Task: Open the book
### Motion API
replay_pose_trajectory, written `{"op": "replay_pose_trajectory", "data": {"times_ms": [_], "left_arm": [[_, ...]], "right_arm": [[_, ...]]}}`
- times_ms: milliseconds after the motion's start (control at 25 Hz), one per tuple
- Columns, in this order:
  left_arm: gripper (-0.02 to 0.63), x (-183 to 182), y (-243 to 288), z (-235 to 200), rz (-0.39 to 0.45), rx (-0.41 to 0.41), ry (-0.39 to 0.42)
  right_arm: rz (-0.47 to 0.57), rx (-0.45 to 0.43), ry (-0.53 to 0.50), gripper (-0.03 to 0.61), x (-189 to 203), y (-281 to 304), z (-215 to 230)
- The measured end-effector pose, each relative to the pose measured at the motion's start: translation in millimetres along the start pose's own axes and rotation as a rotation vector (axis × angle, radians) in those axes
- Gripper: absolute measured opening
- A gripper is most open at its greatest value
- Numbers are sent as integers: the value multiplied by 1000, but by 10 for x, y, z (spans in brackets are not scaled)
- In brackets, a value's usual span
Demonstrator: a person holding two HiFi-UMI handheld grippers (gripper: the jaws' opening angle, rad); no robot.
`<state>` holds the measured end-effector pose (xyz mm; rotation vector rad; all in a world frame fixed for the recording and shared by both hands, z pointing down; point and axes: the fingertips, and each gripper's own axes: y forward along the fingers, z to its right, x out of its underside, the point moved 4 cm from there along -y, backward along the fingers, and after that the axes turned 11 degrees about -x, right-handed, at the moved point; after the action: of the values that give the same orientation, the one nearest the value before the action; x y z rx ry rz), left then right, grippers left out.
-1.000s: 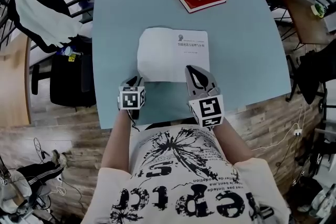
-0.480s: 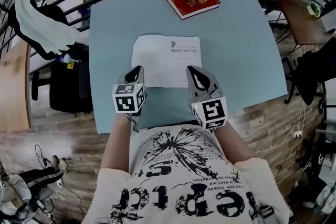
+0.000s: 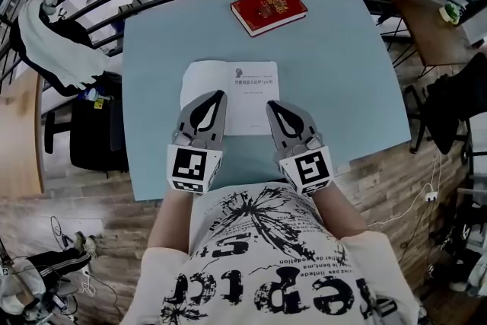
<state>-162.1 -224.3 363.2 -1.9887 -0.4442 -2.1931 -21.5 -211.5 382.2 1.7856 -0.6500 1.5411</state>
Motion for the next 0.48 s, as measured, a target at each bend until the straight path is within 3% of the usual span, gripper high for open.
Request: {"op": "replay_pose_trajectory", "data": {"times_ms": [160,480], "left_arm": [[21,-165,-95,139,70,34,27],[21,-172,-123,193,84,15,23]], "right_arm": [[25,-11,-15,9,-61,-60,49],[55,18,-18,9,-98,-118,168]]}}
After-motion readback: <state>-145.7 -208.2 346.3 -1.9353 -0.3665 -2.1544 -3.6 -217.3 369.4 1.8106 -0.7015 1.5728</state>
